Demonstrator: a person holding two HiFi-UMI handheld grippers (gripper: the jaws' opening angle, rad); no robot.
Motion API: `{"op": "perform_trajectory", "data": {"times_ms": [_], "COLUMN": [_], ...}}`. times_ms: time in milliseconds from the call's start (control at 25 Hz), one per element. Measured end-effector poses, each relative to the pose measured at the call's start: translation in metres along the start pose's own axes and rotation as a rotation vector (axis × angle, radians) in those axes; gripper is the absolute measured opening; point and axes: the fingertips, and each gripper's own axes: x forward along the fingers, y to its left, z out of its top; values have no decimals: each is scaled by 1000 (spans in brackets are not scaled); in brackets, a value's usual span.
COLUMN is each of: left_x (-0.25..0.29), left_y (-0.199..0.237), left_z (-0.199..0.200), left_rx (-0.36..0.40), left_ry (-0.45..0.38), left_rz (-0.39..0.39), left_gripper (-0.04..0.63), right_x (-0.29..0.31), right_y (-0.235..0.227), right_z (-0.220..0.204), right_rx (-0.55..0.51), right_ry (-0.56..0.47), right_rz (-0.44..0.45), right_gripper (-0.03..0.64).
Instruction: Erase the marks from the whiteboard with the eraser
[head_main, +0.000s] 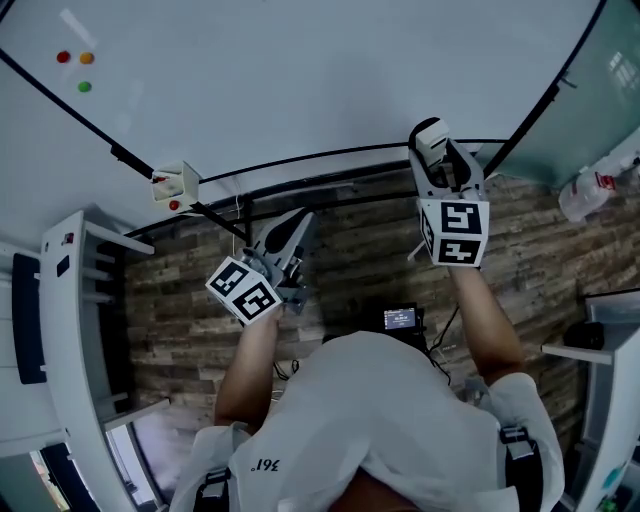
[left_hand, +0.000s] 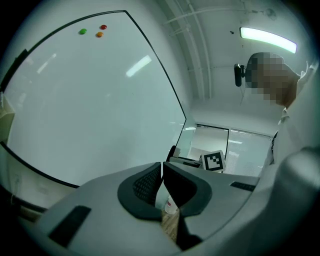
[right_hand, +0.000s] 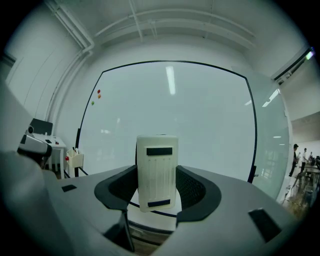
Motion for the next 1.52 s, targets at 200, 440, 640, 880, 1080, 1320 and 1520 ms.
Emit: {"op": "perform_trajectory", "data": {"times_ms": [200, 440, 640, 880, 1080, 1320, 1520], "left_x": [-45, -82, -105, -124, -129, -125, -109], "left_y": [-5, -14, -26, -39, -51, -59, -66], "left_z": [3, 3, 2, -1, -6, -7, -10], "left_rx": [-3, -9, -7, -13, -8, -8, -17], "left_ry": [-5, -3, -7, -9, -1, -8, -6], "left_rz": [-9, -34, -61, -91, -101, -84, -73], "left_gripper": [8, 8, 8, 8, 8, 8, 8], "right_x": [-28, -61, -86, -108, -122, -127, -126], "right_y": [38, 76, 102, 121, 125, 122, 112], "right_z": [7, 12, 13, 12, 13, 13, 10], "right_rx": [17, 32, 46, 52, 56, 63, 69], "right_ry": [-5, -18, -23, -21, -30, -33, -21], "right_rz": [3, 14, 27, 33, 45, 84, 117], "right_gripper": [250, 250, 250, 250, 250, 250, 250]}}
